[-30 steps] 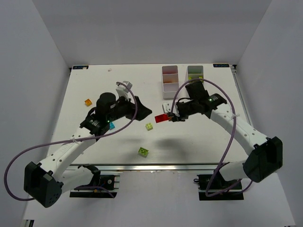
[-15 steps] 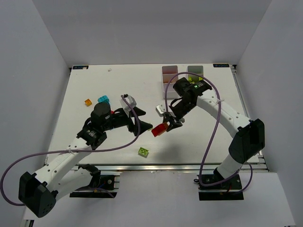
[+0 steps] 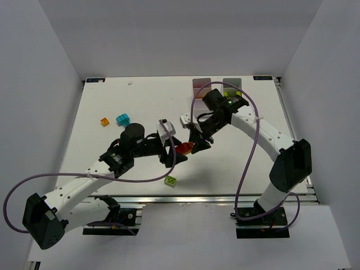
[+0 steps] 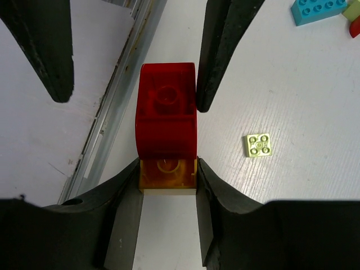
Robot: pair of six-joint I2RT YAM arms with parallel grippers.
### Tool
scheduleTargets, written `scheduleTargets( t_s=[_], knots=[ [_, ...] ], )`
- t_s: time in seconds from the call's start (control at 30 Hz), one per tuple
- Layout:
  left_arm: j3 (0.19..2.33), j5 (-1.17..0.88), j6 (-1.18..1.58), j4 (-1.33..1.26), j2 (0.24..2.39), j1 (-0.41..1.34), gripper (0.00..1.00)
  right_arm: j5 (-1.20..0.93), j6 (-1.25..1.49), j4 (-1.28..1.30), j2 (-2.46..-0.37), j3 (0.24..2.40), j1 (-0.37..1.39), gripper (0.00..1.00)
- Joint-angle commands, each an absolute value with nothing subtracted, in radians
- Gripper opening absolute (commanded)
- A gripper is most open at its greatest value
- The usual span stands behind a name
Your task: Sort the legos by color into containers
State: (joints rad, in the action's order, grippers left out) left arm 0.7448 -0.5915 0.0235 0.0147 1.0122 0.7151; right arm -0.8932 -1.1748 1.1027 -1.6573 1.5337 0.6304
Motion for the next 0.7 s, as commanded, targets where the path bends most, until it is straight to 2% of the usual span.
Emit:
scheduleTargets(
  t_s=[0.0, 0.4, 0.53, 0.63, 0.67],
  knots=[
    [0.793, -0.552, -0.012, 0.057, 1.014, 0.736, 0.79, -0.937, -1.111, 1.065, -1.660, 1.571, 0.630, 0.00],
    [0.836, -0.468, -0.092, 0.143, 1.077, 0.770, 0.56, -0.956, -1.101, 1.062, -1.641, 1.563, 0.630, 0.00],
    [0.841, -0.457, -0.092, 0.146, 1.074, 0.770, 0.45, -0.956, -1.101, 1.058, -1.635, 1.559, 0.630, 0.00],
    [0.842, -0.453, -0.091, 0.153, 1.074, 0.772, 0.28, -0.956, -1.101, 1.054, -1.628, 1.551, 0.630, 0.00],
    [0.842, -0.449, -0.089, 0.153, 1.071, 0.770, 0.19, -0.951, -1.101, 1.051, -1.626, 1.545, 0.630, 0.00]
  ],
)
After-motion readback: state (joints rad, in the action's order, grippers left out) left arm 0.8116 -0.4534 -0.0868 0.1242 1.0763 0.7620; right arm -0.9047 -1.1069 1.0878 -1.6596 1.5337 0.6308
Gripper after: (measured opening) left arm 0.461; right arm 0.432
